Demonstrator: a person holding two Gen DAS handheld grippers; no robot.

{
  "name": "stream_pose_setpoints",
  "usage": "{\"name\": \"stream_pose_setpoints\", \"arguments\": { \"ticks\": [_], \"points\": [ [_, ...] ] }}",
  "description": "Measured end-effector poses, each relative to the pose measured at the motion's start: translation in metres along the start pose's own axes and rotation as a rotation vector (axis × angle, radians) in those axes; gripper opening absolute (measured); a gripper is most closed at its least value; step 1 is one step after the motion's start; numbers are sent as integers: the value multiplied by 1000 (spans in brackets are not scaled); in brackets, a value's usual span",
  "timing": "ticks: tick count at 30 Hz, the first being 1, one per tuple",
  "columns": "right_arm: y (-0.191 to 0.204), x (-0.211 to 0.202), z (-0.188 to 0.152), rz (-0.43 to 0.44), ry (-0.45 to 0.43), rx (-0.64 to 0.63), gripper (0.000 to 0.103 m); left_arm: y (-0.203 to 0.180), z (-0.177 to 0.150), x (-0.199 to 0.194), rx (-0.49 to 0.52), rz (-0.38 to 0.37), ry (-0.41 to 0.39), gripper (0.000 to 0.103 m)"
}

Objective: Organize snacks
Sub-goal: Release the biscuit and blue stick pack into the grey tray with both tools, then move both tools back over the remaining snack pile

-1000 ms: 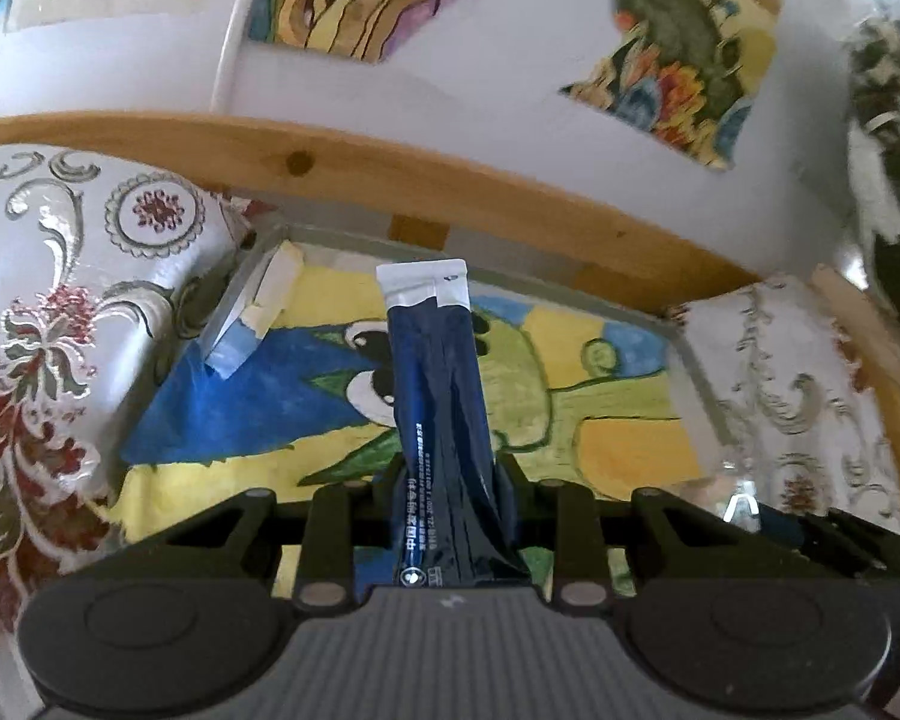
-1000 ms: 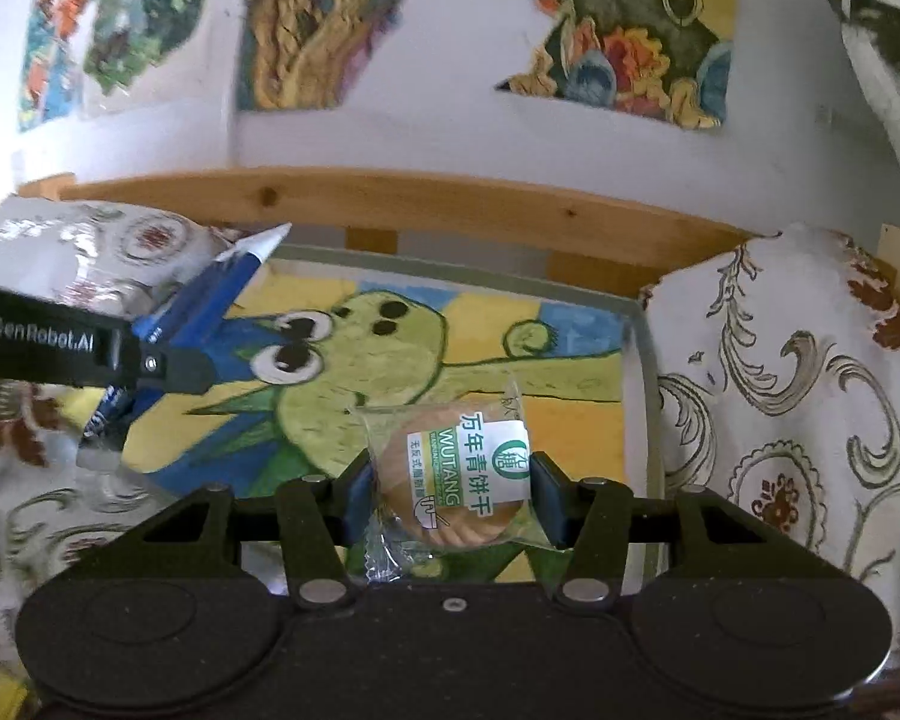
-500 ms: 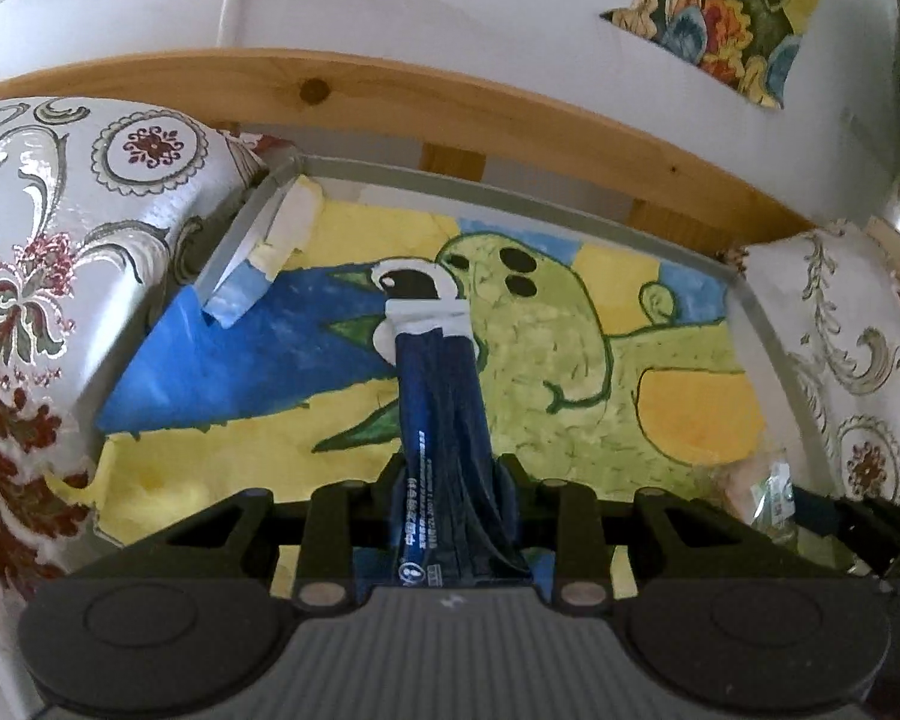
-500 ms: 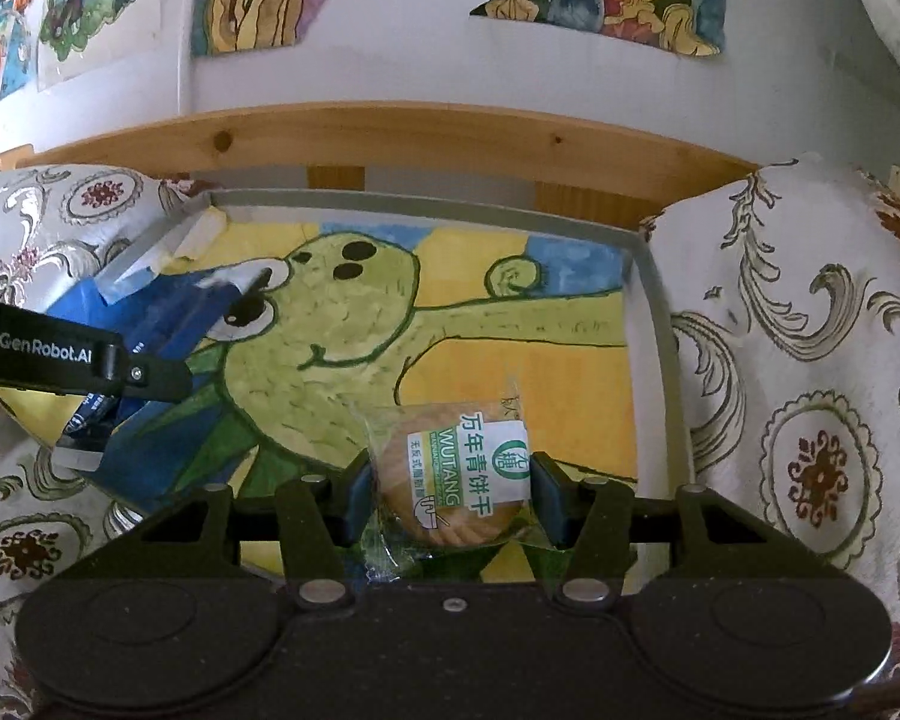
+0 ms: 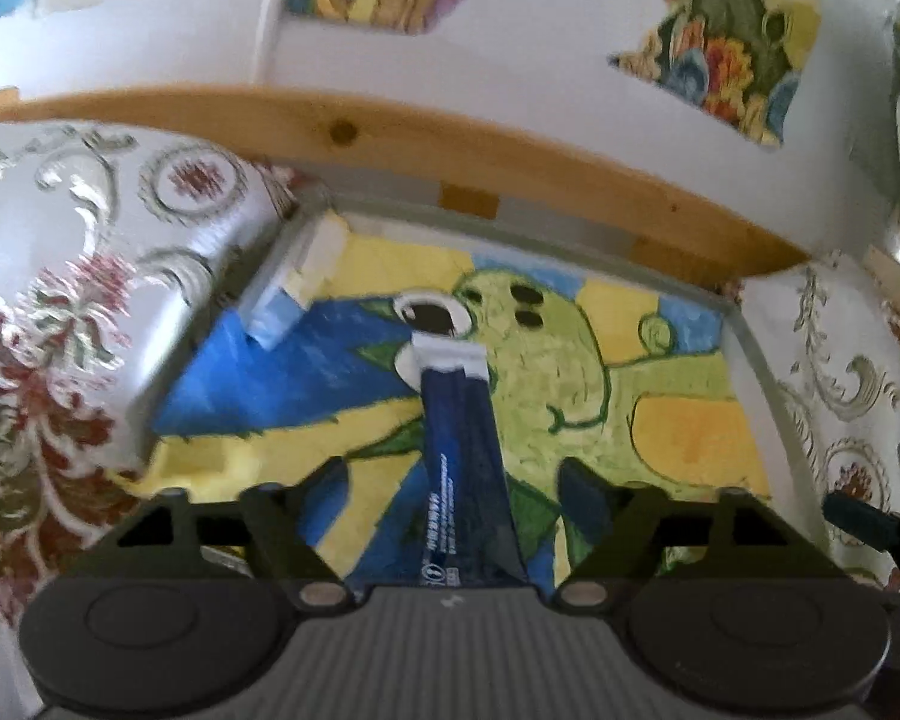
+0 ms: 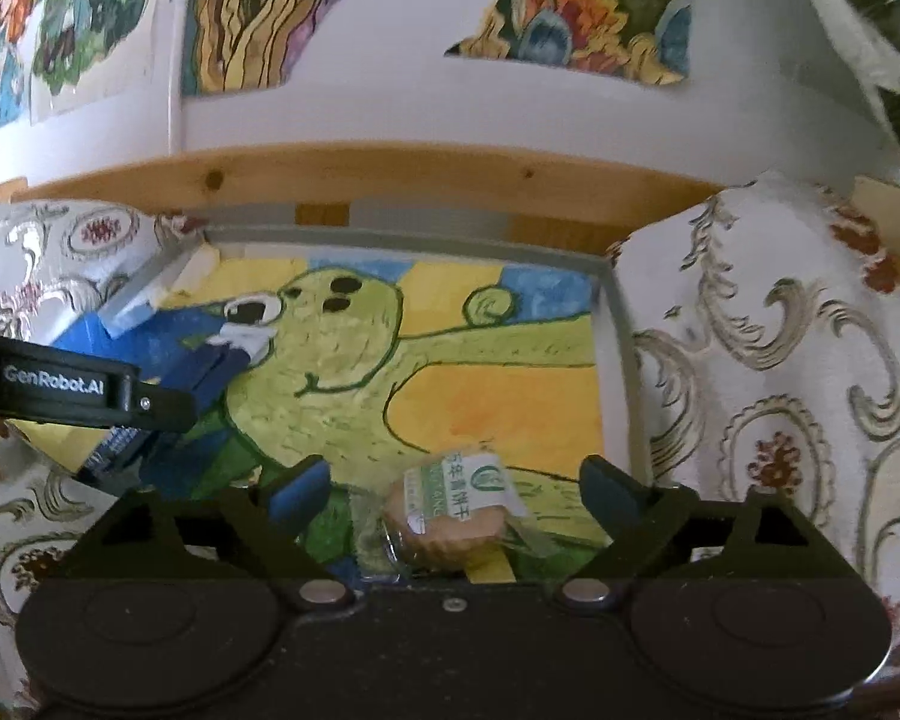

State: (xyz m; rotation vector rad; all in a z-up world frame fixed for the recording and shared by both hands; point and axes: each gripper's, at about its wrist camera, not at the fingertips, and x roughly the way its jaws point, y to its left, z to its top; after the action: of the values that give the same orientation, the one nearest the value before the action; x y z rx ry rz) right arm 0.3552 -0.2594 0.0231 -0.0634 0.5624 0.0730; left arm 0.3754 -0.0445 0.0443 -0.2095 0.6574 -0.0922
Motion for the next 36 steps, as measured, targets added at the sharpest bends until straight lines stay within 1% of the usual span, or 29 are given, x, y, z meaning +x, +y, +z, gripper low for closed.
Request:
{"name": "stream_pose_setpoints", "arguments": {
  "ticks": [4,5,7,12,19,25,28,32,36],
  "points": [
    [1,-23,3,-7,-53,7,99,2,-3,-24,3,8,-57,96],
    [2,-30,4,-4,-66,12,100,2,-5,-32,1,10,-72,97],
    [2,-44,6,4,-90,21,102,2,-11,-49,-1,18,-114,102],
    [5,-84,5,7,-154,29,102,2,-24,-93,28,36,-191,102],
    [12,-142,-8,36,-208,18,102,5,-45,-148,40,34,-262,102],
    [18,-186,-28,52,-234,7,102,17,-76,-184,12,60,-276,103],
    [23,-207,-43,49,-266,-4,102,25,-92,-198,3,73,-277,103],
    [28,-227,-63,46,-277,-5,102,31,-113,-216,12,91,-292,103],
    [36,-247,-84,37,-284,-35,102,35,-136,-230,40,104,-287,103]
  ]
}}
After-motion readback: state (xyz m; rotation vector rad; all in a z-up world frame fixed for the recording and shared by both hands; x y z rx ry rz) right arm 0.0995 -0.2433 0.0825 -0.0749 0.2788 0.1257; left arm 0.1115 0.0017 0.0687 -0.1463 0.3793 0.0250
